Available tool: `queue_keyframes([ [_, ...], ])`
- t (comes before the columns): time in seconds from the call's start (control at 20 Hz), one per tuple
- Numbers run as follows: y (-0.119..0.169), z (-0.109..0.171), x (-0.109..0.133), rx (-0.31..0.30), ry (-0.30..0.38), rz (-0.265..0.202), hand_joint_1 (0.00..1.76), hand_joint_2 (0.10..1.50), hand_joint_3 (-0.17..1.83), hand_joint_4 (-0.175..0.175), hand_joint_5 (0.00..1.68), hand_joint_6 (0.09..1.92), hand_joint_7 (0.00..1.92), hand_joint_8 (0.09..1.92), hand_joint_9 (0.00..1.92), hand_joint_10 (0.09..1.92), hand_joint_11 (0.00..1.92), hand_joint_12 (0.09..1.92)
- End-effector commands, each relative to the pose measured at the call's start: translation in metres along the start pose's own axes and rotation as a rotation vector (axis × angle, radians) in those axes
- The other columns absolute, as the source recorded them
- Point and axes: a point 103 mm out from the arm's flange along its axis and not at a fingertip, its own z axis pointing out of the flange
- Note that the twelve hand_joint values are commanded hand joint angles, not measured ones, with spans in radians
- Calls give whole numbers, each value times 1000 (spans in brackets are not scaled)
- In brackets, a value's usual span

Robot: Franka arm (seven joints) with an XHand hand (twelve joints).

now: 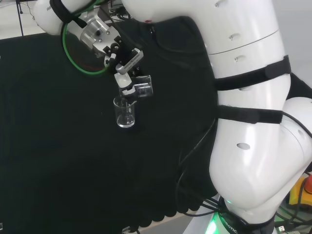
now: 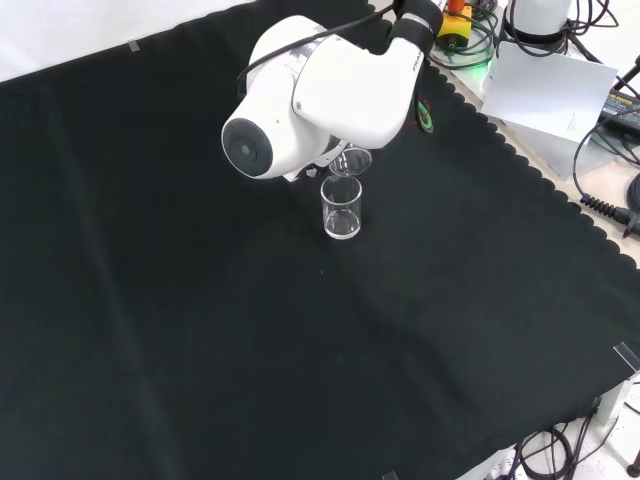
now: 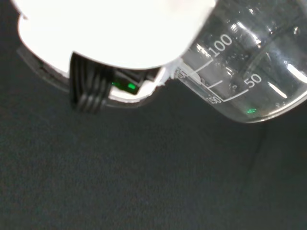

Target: Pour the water from the handheld beaker into the one on the table.

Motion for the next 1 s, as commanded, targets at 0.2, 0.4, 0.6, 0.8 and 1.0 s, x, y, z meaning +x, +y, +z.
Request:
queue_keyframes([
  [0.2,-4,0,4,-88,43,-80,1323,462,1061,-172,1144,981,1352,892,1483,891,1143,851],
  [0.4,-2,2,-2,-157,93,-138,1323,461,1062,-172,1145,981,1352,892,1483,891,1143,851],
  [0.6,1,5,-13,-250,152,-197,1320,463,1060,-150,1149,978,1343,900,1482,891,1143,852],
  [0.8,7,11,-29,-341,225,-239,1317,471,1051,-128,1150,977,1331,910,1478,891,1141,851],
  [1.0,17,18,-44,-407,302,-267,1315,476,1045,-118,1149,979,1325,915,1475,891,1138,850],
])
